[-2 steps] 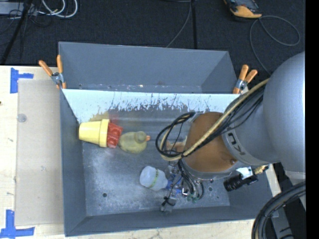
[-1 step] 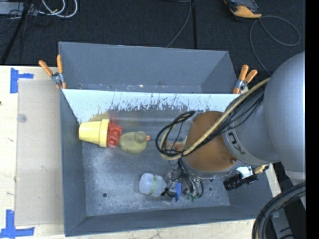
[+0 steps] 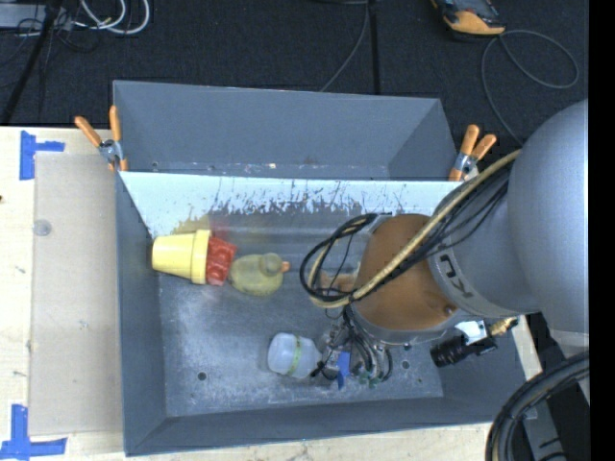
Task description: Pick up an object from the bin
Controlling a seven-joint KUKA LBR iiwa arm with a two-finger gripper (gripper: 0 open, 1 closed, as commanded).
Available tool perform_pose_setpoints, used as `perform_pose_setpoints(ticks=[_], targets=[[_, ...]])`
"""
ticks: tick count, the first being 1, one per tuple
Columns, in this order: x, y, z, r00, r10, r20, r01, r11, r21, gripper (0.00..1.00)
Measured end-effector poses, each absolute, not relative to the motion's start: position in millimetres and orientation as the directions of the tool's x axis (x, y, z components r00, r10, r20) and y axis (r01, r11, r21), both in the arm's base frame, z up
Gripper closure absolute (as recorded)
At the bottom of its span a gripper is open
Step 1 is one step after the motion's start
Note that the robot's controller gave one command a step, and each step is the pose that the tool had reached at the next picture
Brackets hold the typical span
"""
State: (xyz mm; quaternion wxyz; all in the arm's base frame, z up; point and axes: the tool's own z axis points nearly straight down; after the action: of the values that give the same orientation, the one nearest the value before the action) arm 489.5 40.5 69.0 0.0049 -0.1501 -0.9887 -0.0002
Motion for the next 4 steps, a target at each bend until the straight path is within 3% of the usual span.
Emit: perform_pose_setpoints(ticks=[1, 4], targets=[[489.0, 40, 72, -0.955, 0.297, 0.011, 0.297, 0.955, -0.001, 1.0], [489.1, 40, 109, -0.956, 0.293, 0.01, 0.293, 0.956, -0.001, 1.0]])
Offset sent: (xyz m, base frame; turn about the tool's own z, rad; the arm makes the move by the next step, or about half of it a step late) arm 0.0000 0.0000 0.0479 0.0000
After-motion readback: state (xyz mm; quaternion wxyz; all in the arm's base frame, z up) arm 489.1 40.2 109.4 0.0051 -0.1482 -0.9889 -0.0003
